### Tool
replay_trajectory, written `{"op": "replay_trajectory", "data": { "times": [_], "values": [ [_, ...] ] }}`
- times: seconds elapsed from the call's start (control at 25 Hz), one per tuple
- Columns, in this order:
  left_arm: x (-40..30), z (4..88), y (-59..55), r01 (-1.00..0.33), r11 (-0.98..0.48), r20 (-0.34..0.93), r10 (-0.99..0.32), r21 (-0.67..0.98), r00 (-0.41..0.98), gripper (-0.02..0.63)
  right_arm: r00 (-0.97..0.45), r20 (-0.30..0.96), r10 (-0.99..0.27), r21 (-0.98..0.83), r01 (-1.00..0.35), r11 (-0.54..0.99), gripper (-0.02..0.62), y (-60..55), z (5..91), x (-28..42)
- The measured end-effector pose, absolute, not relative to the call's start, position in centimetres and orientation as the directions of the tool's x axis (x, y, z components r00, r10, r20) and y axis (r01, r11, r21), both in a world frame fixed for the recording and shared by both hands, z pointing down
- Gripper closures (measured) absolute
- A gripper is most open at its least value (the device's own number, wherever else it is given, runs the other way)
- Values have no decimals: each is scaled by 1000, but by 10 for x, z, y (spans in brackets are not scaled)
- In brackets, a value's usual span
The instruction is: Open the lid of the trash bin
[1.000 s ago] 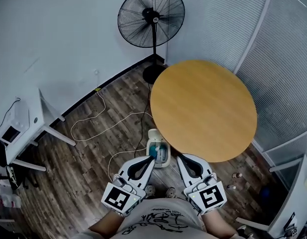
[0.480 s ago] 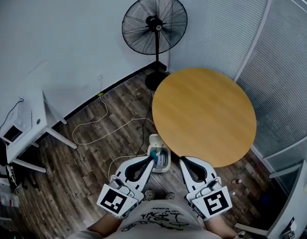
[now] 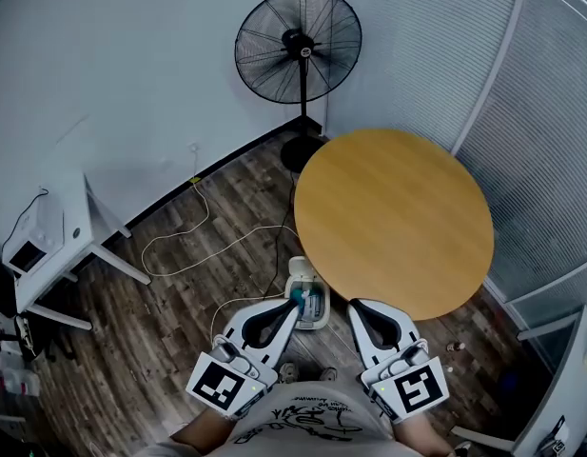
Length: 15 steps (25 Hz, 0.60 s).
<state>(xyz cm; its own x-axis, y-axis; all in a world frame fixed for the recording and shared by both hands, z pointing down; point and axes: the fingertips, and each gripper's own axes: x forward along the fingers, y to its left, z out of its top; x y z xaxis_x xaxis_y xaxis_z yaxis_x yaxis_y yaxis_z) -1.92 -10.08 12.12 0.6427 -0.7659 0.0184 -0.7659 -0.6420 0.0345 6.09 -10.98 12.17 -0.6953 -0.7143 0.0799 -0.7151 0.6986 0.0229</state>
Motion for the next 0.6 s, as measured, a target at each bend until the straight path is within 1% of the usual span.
{"op": "replay_trajectory", "data": {
  "times": [0.16,0.24,0.32,0.6],
  "values": [
    [-18,117,-104,-761,-649,-9,-761,23,649,584,-708,58,-704,24,-704,710,589,-112,115,56],
    [-17,114,-106,-758,-652,-22,-758,19,651,584,-705,68,-706,24,-706,708,589,-113,117,57],
    [-18,114,-106,-759,-651,-20,-759,18,651,585,-697,82,-712,26,-713,701,589,-114,120,58],
    [-17,112,-106,-756,-654,-28,-757,21,653,586,-700,74,-710,19,-711,703,589,-113,119,59]
  ]
}}
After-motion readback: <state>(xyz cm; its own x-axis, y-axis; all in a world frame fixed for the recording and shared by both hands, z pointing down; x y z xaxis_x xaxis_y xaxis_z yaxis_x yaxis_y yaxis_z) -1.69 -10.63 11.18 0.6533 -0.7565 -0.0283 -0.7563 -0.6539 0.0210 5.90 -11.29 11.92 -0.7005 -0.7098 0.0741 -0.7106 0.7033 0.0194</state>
